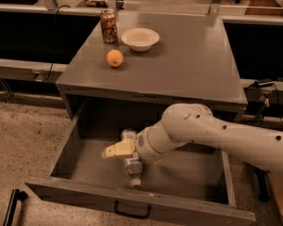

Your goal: Place blue plastic bottle into top drawer

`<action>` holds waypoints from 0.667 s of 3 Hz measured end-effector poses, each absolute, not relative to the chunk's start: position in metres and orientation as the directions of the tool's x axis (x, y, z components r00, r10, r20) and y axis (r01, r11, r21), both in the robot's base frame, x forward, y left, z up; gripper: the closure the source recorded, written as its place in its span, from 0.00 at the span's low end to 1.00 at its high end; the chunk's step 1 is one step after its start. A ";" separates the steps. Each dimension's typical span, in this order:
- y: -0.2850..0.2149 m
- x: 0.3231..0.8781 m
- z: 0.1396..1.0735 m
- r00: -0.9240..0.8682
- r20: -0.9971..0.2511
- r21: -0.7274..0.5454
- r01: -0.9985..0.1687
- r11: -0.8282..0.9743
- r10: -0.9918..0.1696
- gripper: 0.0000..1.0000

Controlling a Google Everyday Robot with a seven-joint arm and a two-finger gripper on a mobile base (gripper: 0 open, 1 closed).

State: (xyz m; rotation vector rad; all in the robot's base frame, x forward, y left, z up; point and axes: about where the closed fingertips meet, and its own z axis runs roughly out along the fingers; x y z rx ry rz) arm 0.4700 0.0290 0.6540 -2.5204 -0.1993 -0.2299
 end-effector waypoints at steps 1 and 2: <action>0.051 0.455 0.689 0.966 0.236 -0.524 0.220 -0.822 0.109 0.00; 0.055 0.446 0.730 0.964 0.264 -0.517 0.172 -0.838 0.035 0.00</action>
Offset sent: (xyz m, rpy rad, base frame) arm -0.0342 0.0233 0.1311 -0.0243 -0.0903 -0.1884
